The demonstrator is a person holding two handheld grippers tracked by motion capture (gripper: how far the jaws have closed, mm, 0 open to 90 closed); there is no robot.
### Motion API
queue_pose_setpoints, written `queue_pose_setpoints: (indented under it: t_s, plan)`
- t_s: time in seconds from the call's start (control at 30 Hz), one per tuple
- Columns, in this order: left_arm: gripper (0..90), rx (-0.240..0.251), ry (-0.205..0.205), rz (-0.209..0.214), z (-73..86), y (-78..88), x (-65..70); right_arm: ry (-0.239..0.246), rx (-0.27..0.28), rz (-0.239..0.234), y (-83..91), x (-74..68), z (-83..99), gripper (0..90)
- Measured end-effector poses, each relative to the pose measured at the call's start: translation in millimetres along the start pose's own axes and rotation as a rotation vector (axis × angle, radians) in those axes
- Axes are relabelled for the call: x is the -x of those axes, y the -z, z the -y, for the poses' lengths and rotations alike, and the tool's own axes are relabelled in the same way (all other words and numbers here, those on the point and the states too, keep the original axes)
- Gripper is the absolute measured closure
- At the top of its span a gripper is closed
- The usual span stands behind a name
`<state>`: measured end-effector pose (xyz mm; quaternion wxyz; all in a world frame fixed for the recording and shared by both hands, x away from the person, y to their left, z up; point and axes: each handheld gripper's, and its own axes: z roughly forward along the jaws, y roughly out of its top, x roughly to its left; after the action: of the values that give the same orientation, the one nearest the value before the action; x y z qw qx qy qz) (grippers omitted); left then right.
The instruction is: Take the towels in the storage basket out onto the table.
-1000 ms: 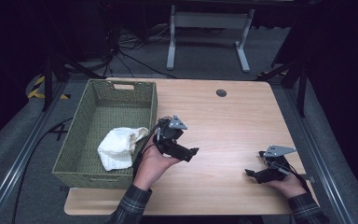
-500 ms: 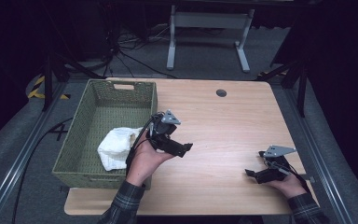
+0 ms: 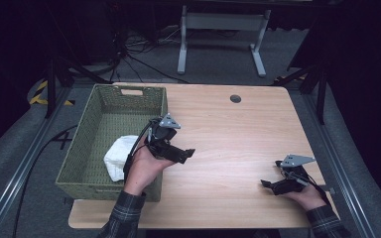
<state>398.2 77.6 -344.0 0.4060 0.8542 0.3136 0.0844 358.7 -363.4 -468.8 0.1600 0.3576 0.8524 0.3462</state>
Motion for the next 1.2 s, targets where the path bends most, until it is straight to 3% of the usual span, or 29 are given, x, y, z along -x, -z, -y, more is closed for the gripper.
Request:
queue_pose_setpoints:
  t_s: [0.5, 0.73, 1.2]
  plan:
    - [4.5, -0.009, 0.024, -0.053, 12.9, 23.1, -21.5, -0.001, 0.002, 0.001, -0.2, -0.1, 0.1, 0.0]
    - [4.7, -0.011, 0.063, -0.084, 20.3, 33.8, -31.0, -0.001, 0.002, 0.001, -0.2, -0.1, 0.1, 0.0]
    - [4.9, -0.019, 0.104, -0.149, 34.7, 49.5, -50.2, -0.001, 0.001, 0.001, -0.1, -0.1, 0.0, 0.0]
